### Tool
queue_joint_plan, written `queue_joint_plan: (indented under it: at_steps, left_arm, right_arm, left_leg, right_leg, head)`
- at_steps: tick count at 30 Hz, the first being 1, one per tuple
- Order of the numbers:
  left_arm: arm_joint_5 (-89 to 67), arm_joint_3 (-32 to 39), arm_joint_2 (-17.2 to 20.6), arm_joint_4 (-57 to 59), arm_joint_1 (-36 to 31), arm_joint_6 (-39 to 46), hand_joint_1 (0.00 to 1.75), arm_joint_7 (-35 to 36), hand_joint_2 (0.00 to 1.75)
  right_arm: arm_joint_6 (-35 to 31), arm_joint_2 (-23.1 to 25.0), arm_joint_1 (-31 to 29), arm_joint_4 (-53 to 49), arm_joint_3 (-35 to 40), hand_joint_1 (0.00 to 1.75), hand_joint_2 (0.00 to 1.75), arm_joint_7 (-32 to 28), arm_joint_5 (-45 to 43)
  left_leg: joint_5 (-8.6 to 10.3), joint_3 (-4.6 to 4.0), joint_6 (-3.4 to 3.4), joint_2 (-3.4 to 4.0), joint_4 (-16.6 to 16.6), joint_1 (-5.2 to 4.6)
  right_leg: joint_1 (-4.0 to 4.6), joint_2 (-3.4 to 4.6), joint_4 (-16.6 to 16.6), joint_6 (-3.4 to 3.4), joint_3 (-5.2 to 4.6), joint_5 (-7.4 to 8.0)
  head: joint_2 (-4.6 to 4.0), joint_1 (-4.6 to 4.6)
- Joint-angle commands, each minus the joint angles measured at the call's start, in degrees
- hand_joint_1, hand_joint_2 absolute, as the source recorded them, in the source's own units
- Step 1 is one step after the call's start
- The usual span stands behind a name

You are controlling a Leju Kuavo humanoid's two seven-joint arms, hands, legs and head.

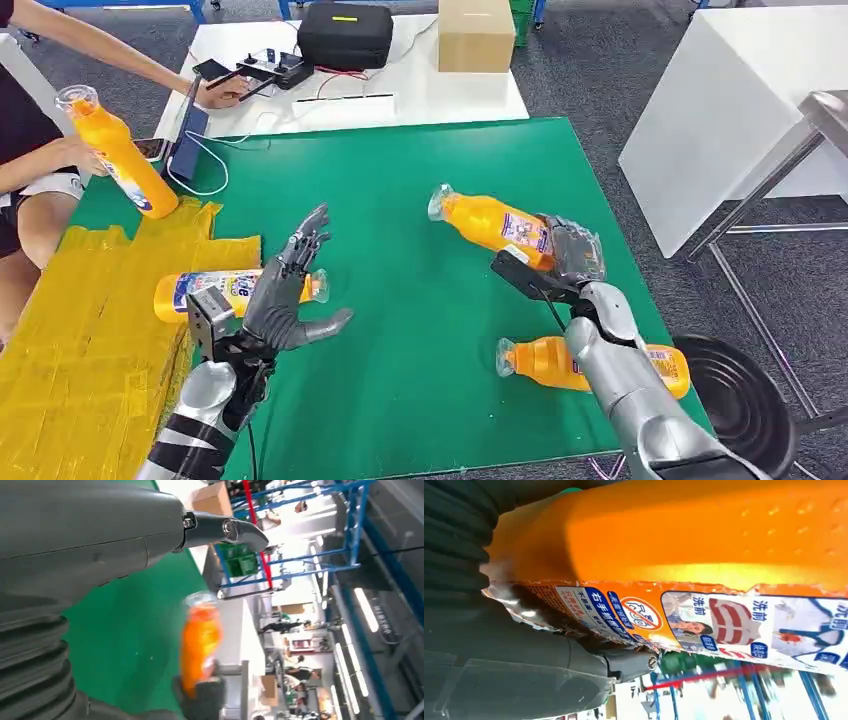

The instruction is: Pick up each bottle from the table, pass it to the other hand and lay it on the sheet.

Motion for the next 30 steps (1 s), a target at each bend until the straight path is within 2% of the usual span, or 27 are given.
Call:
queue_joint_plan:
  at_steps: [1,4,13,23,30]
  left_arm:
    - [-1.73,-4.53,1.44,6.77,-4.89,0.83,0.00,1.89,1.75]
    - [-2.08,-5.74,1.27,8.89,-6.53,1.14,0.00,2.48,1.75]
    - [-0.70,-8.20,0.44,14.57,-10.28,-0.19,0.00,2.75,1.75]
    - [3.62,-7.56,-0.64,17.07,-12.62,-1.59,0.00,2.60,1.75]
    - [5.12,-6.97,-1.05,17.35,-12.65,-1.67,0.00,2.49,1.75]
  right_arm:
    - [-1.89,6.39,4.60,-12.78,-7.16,1.75,1.75,-3.66,-4.29]
    - [-2.17,8.93,6.43,-16.12,-6.07,1.75,1.75,-5.95,-6.72]
    - [-3.04,13.39,5.96,-15.94,-0.08,1.75,1.75,-10.56,-10.73]
    - [0.79,18.69,4.64,-7.12,9.68,1.75,1.75,-13.29,-14.86]
    - [2.30,20.13,5.07,-4.84,12.64,1.75,1.75,-13.80,-16.36]
  left_leg:
    - [-0.01,0.04,-0.07,-0.09,0.00,0.05]
    - [-0.03,0.04,-0.10,-0.10,0.03,0.07]
    - [-0.01,0.06,-0.09,-0.01,0.00,0.03]
    - [-0.04,0.16,-0.12,0.08,0.00,0.10]
    - [-0.07,0.20,-0.17,-0.02,0.03,0.17]
  right_leg:
    - [0.03,0.02,-0.01,-0.04,0.07,-0.02]
    - [0.05,0.01,0.00,-0.06,0.07,-0.02]
    - [0.02,0.09,0.00,-0.05,0.04,0.00]
    - [0.08,0.22,-0.01,-0.07,0.13,-0.01]
    - [0.13,0.17,-0.03,-0.08,0.22,-0.04]
  head:
    - [0.00,-0.02]
    - [0.00,0.00]
    - [0.00,0.00]
    - [0.00,0.02]
    - [0.00,0.04]
